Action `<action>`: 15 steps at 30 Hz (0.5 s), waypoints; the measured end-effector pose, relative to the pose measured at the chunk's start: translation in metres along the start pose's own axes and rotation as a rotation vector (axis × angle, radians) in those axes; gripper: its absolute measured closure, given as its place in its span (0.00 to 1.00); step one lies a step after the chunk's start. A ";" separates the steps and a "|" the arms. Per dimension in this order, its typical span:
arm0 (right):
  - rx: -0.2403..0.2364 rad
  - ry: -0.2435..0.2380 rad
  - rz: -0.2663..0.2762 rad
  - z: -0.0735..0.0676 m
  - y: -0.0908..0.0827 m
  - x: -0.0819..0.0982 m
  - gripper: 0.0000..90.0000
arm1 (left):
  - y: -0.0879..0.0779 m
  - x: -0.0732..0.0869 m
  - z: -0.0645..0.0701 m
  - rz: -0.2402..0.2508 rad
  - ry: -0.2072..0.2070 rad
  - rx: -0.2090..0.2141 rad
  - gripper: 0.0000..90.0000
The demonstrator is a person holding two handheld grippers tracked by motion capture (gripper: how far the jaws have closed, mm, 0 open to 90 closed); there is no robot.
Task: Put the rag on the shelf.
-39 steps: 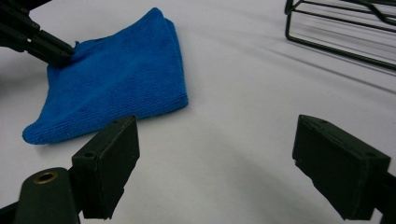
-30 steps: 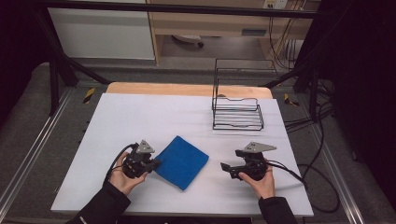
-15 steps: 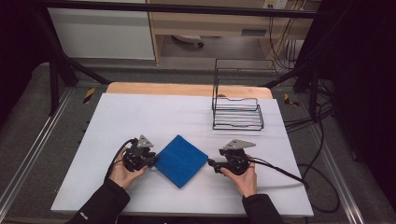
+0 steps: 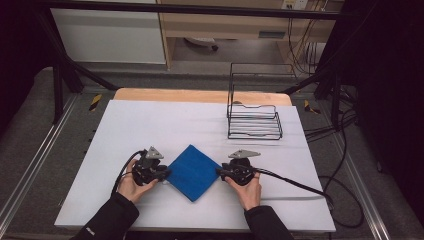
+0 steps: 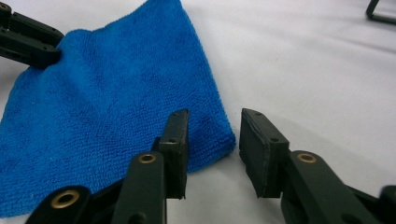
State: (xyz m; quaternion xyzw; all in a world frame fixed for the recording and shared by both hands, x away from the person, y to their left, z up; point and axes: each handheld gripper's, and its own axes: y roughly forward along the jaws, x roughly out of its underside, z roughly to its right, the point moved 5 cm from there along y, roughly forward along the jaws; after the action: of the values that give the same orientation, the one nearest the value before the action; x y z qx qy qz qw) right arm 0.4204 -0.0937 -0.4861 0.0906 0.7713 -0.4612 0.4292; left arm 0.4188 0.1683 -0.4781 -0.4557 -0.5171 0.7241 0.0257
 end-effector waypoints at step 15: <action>-0.027 0.002 -0.025 -0.005 -0.014 -0.007 0.95 | -0.005 0.000 0.007 0.028 -0.078 0.087 0.94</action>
State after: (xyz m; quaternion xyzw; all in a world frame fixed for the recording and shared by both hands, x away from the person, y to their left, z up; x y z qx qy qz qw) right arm 0.4146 -0.0961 -0.4715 0.0754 0.7790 -0.4558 0.4239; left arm 0.4120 0.1658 -0.4743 -0.4328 -0.4793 0.7634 0.0153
